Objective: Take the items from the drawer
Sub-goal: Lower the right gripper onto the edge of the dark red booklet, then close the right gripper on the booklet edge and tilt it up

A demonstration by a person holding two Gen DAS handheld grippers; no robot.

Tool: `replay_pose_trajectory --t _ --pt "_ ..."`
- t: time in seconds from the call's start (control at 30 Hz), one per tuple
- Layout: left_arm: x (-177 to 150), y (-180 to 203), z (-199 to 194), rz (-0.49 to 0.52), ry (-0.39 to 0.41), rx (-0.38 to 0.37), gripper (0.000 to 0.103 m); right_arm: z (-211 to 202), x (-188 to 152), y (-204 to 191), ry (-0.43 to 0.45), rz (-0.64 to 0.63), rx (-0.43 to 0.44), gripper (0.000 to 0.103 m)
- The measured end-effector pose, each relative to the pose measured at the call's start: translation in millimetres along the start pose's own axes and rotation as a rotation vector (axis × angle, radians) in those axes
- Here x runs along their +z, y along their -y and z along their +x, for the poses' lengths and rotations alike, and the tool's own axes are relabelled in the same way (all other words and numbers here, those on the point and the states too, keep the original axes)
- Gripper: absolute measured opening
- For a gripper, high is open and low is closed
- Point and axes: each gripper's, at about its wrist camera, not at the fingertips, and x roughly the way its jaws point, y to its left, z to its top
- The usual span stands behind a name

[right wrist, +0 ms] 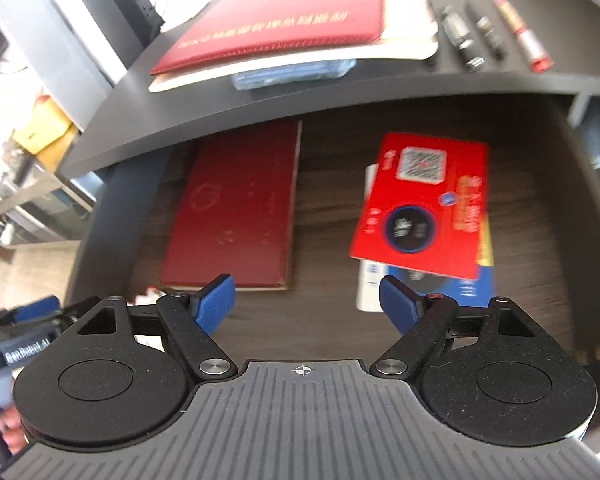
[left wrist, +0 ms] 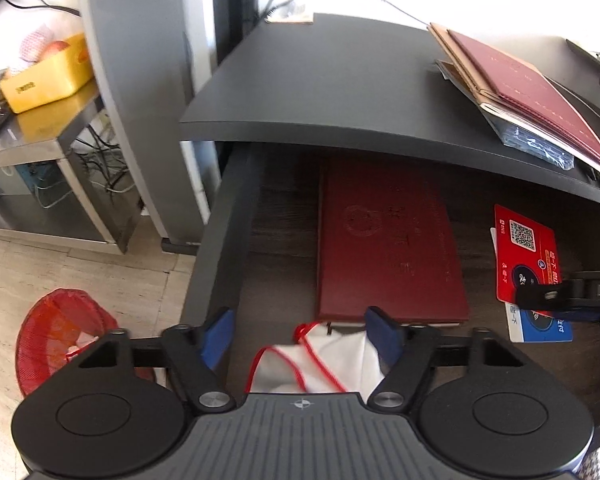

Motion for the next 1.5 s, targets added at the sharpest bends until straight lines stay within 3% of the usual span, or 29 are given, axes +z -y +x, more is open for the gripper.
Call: replay_pose_trajectory --t 0.13,0.23,0.53,0.8,0.97,1.03,1.1,1.13,1.27,1.5 --pt "10 1 19 -0.005 -0.048 0.019 0.059 35 13 -2 -0.09 0.087 0.052 0.067" --pt "15 3 31 0.01 -0.069 0.04 0.059 56 17 -2 -0.124 0.129 0.066 0.066" --pt "21 10 59 0.013 -0.125 -0.005 0.059 90 20 3 -0.163 0.214 0.084 0.066" --pt "19 7 61 -0.013 -0.128 0.008 0.059 113 21 2 -0.229 0.232 0.146 0.053" --pt "20 4 62 -0.051 -0.133 0.006 0.061 114 18 2 -0.225 0.236 0.152 0.051" --pt "20 4 62 -0.058 -0.139 0.004 0.061 112 18 5 -0.202 0.259 0.183 0.045" --pt "20 5 63 -0.063 -0.149 0.008 0.064 104 17 10 -0.148 0.286 0.281 0.018" --pt "21 5 64 -0.064 -0.153 0.01 0.065 102 17 11 -0.131 0.292 0.316 0.018" --pt "25 8 68 -0.034 -0.142 -0.006 0.079 108 15 12 -0.17 0.302 0.261 0.021" --pt "28 18 78 0.034 -0.146 -0.033 0.078 113 12 17 -0.204 0.325 0.244 0.039"
